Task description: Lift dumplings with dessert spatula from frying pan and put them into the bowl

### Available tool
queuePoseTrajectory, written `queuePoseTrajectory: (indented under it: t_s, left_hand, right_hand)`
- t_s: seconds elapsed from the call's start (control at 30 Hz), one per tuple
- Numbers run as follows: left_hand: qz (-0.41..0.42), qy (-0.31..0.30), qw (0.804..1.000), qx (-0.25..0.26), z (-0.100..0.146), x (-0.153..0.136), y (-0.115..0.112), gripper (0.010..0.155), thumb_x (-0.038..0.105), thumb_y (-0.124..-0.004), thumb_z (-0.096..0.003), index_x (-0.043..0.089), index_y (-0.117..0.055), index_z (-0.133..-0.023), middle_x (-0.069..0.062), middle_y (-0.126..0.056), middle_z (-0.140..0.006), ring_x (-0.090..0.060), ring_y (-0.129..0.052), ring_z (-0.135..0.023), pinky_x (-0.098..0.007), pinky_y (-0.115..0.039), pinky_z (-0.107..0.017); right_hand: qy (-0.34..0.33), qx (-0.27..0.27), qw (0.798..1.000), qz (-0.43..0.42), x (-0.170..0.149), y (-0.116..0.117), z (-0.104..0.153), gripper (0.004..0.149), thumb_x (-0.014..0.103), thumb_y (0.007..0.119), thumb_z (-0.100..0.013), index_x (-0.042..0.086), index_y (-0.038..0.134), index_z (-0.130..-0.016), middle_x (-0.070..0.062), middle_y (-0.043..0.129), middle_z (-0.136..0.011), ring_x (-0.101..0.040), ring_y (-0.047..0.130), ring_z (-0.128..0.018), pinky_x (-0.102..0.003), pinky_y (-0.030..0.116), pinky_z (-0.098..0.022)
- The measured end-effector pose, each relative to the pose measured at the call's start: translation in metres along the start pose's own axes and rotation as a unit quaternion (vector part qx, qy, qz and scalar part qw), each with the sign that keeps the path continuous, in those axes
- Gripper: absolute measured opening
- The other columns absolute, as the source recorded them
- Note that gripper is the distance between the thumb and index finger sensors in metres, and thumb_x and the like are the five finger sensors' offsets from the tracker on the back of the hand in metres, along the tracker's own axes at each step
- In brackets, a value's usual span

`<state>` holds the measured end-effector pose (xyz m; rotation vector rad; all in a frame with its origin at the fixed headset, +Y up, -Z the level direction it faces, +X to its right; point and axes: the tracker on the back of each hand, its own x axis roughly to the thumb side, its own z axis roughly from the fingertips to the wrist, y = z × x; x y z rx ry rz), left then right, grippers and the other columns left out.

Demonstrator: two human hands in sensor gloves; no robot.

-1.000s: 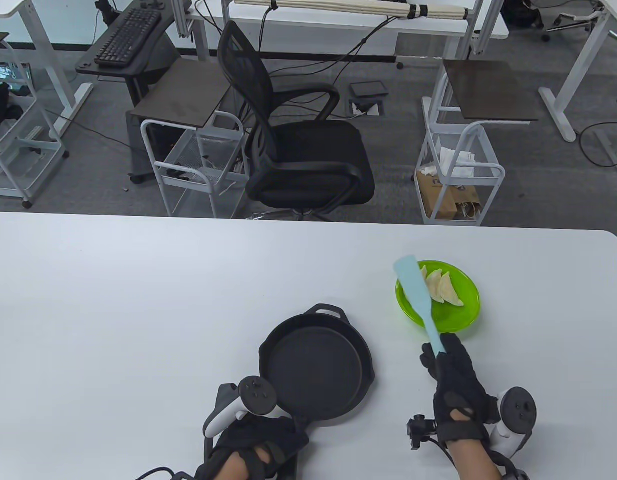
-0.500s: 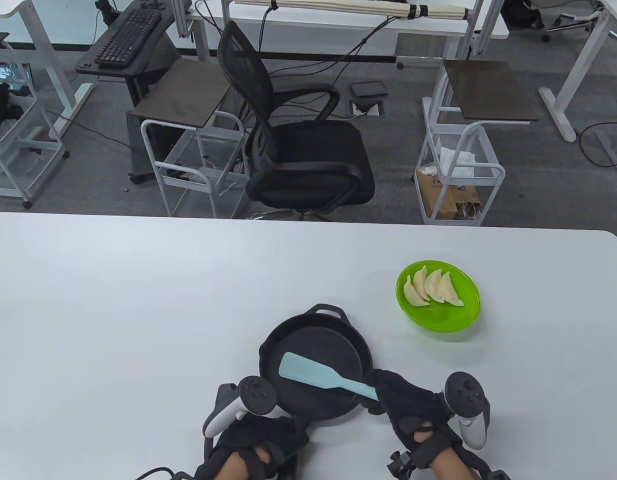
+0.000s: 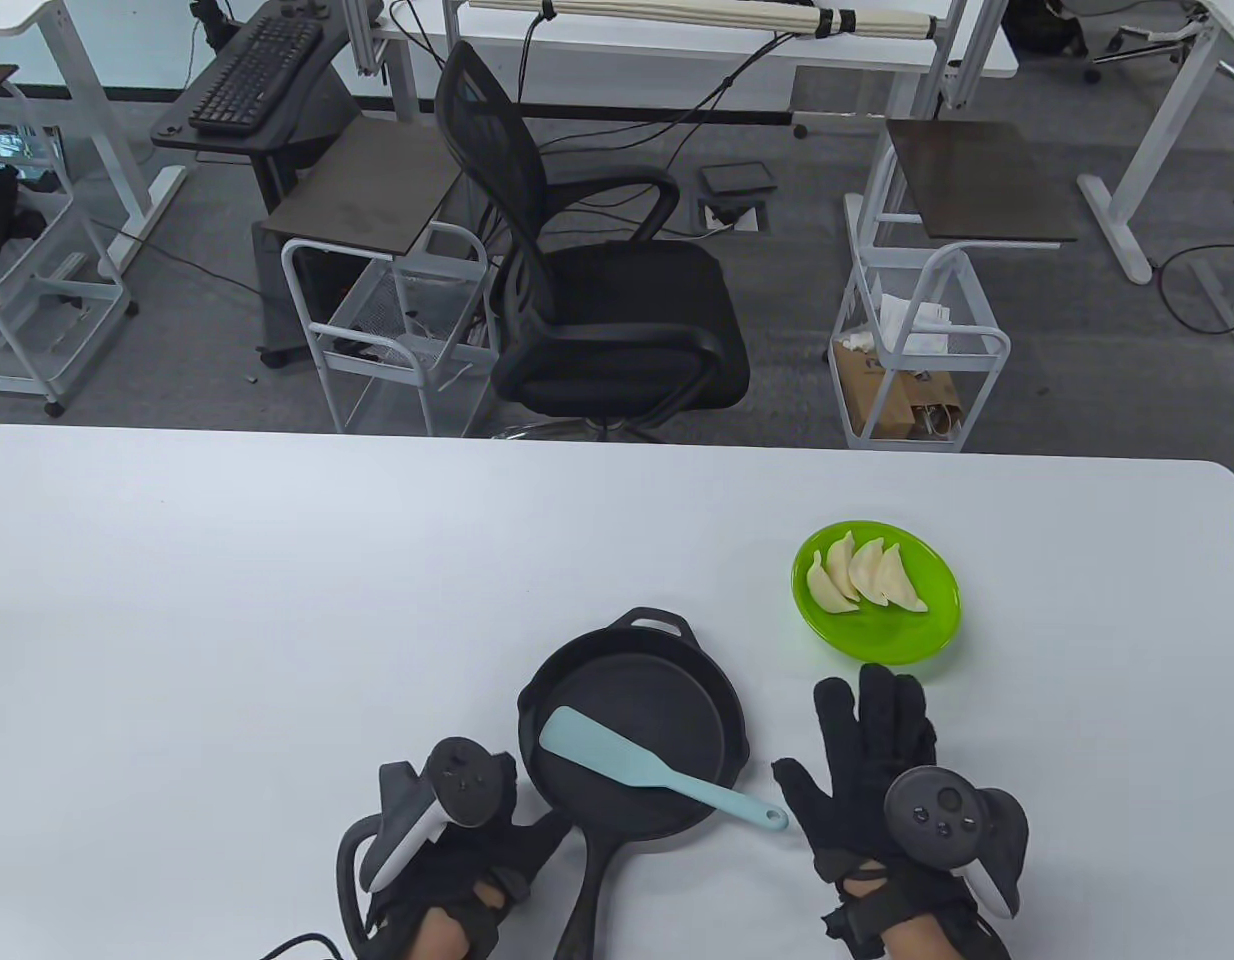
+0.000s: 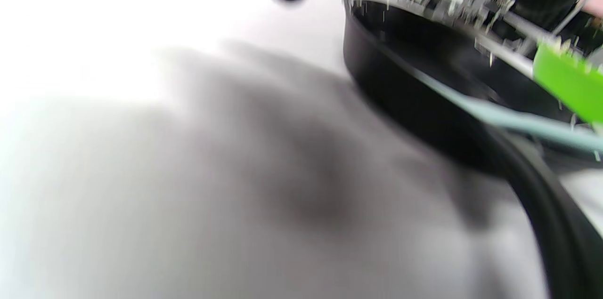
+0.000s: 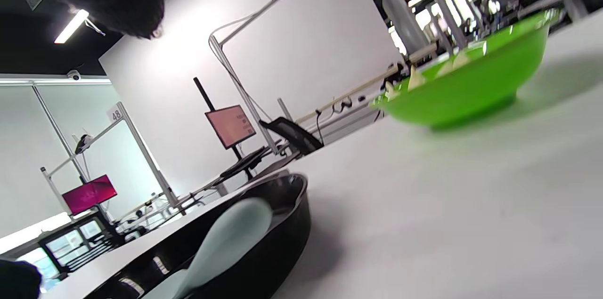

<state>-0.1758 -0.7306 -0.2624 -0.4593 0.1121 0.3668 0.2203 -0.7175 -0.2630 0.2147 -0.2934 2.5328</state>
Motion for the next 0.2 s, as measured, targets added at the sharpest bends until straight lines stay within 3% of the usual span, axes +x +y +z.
queuePoseTrajectory:
  t_s: [0.1, 0.2]
  left_hand:
    - [0.022, -0.009, 0.998, 0.057, 0.0032, -0.0013, 0.0051, 0.096, 0.083, -0.066, -0.0407, 0.040, -0.020, -0.112, 0.002, -0.012, -0.126, -0.029, 0.001, -0.112, -0.059, -0.008, -0.078]
    - [0.008, -0.014, 0.997, 0.080, 0.0058, 0.0025, 0.0048, 0.097, 0.083, -0.066, -0.0405, 0.039, -0.017, -0.112, 0.002, -0.007, -0.125, -0.028, 0.005, -0.110, -0.058, -0.002, -0.076]
  right_hand:
    - [-0.003, -0.021, 1.000, 0.011, 0.0031, -0.0084, 0.0038, 0.080, 0.057, 0.073, -0.055, 0.019, 0.030, -0.112, -0.017, 0.001, -0.111, -0.046, -0.012, -0.096, -0.067, 0.004, -0.069]
    - [-0.006, -0.021, 1.000, 0.011, 0.0041, -0.0082, 0.0038, 0.080, 0.056, 0.073, -0.056, 0.018, 0.031, -0.112, -0.017, 0.003, -0.112, -0.046, -0.011, -0.096, -0.067, 0.004, -0.070]
